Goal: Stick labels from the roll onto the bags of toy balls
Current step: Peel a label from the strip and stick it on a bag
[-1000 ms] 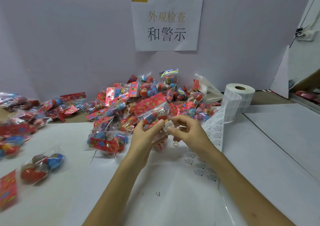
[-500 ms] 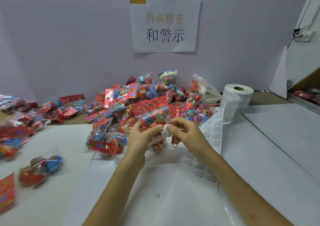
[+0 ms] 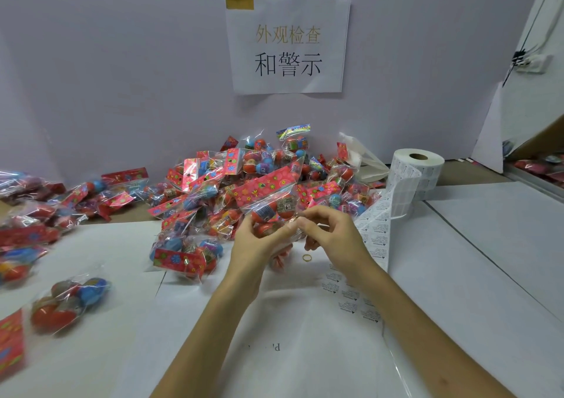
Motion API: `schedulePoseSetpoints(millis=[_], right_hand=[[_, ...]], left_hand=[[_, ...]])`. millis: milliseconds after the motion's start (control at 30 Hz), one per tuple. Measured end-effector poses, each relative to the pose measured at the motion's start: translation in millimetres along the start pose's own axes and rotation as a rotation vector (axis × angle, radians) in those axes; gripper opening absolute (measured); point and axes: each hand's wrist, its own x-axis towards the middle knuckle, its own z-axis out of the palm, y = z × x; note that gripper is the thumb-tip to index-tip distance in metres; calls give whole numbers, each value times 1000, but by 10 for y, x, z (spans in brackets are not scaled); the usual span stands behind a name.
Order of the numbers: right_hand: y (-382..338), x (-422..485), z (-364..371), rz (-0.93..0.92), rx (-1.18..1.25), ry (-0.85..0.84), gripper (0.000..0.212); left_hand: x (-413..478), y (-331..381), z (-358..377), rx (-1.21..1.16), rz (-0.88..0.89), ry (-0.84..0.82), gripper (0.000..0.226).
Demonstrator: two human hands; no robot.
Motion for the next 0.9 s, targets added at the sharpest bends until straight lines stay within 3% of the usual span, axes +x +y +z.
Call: schedulePoseSetpoints(millis=[67,233,467,900], right_hand=[[-8,-2,-1,3,-1,-6,5],[-32,-4,5,39,32,-53,9],[-63,-10,12,77,62,-76,8],[-108,-18,-4,106,75,18,28]], left_hand=[[1,12,-11,5,-11,6,64],[5,24,-50,-33,-33,30,38],[12,47,-54,-63,-58,28,29],[-8,6,0,164,-4,-84,41]])
